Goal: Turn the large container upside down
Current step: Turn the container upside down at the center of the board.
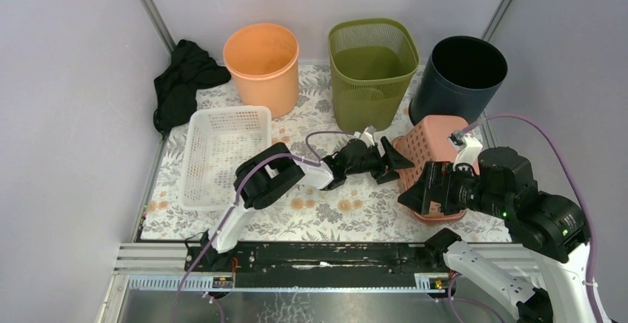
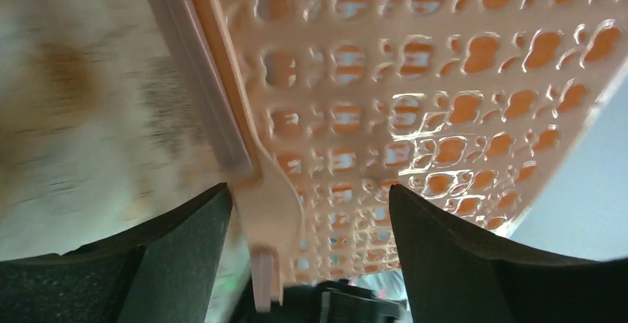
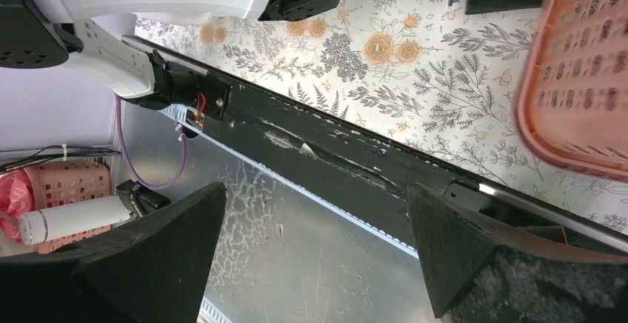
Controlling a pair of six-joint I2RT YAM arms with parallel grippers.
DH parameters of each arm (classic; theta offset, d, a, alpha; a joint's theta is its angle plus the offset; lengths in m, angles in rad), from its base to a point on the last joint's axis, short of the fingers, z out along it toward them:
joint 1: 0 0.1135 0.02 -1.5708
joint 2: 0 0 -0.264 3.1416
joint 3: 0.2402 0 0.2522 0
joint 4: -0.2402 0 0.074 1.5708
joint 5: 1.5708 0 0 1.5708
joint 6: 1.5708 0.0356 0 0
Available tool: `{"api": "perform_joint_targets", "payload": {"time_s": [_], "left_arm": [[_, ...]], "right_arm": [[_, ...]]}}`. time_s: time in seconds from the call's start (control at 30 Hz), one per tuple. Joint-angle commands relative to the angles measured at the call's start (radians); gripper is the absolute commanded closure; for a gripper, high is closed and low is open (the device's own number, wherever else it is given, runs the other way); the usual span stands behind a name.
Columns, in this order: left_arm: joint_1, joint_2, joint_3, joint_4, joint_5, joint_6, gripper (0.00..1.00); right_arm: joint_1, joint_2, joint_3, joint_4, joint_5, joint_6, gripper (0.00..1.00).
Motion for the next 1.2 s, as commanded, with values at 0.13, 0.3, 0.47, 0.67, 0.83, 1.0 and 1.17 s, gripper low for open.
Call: {"api": "perform_joint_targets", "payload": {"time_s": [0.13,0.3,0.47,0.67,0.83,1.0,1.17], "left_arm": [[0.019,-0.011,-0.043,-0.237,0.042,0.118,0.11],[0.018,-0.044,-0.01,-0.422,0.05,0.17,0.09],[0.019,-0.083,0.085,-0.756,0.021,0.268,0.07],[0.02,-0.128,0.17,-1.028,-0.052,0.341,0.07],[0.018,-0.11,0.239,-1.127,-0.079,0.349,0.11],[0.015,-0.029,0.375,-1.215,-0.088,0.37,0.16],[0.01,0.057,0.495,-1.285,-0.081,0.39,0.16]], "right_arm": [[0.002,-0.022,-0.051,0.064,-0.033,0.009,0.0],[0.003,-0.03,-0.075,0.076,-0.031,0.008,0.01],[0.002,-0.044,-0.1,0.096,-0.034,0.005,0.01],[0.002,-0.05,-0.124,0.134,-0.064,-0.005,0.01],[0.002,-0.029,-0.101,0.138,-0.081,-0.032,0.01],[0.003,-0.021,-0.098,0.154,-0.08,-0.063,0.01],[0.002,-0.039,-0.134,0.196,-0.077,-0.071,0.01]]}}
